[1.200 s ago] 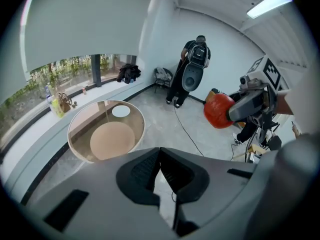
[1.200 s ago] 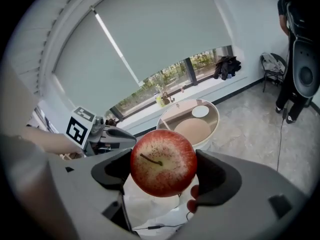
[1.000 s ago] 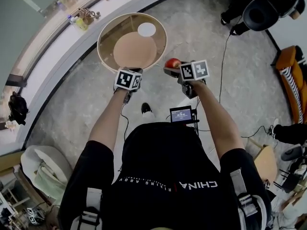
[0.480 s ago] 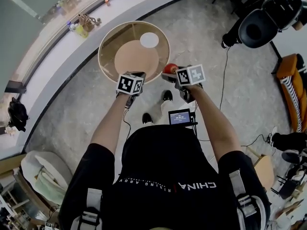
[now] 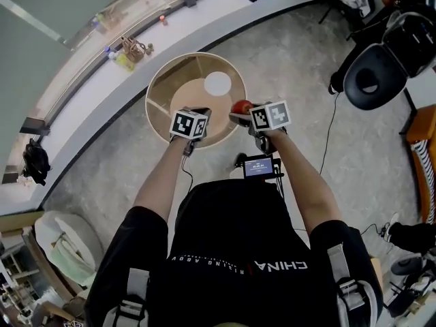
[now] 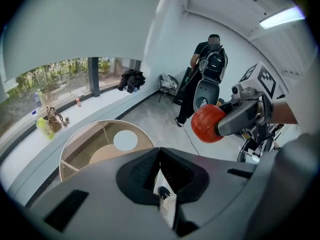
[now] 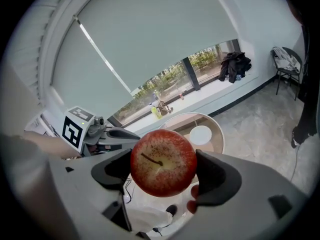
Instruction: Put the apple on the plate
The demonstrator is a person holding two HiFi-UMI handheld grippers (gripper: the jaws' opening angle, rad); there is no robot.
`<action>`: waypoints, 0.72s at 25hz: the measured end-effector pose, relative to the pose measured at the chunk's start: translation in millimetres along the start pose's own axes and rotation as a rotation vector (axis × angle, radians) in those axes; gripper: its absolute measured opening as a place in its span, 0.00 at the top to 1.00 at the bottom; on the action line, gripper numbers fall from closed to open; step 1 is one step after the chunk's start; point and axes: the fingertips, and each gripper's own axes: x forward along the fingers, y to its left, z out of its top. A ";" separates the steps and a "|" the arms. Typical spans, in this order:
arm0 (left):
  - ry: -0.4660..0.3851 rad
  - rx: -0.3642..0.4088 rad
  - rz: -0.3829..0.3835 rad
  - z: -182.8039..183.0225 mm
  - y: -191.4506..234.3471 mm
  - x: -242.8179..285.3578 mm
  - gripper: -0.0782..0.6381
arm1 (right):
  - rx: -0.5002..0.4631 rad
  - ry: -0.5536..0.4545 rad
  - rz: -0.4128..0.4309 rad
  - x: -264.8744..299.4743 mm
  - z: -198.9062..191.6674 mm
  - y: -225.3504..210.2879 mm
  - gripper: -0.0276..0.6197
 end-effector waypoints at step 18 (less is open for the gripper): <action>0.006 0.011 0.039 44.6 69.0 13.7 0.87 | -0.032 0.027 0.025 56.4 67.9 -13.9 0.37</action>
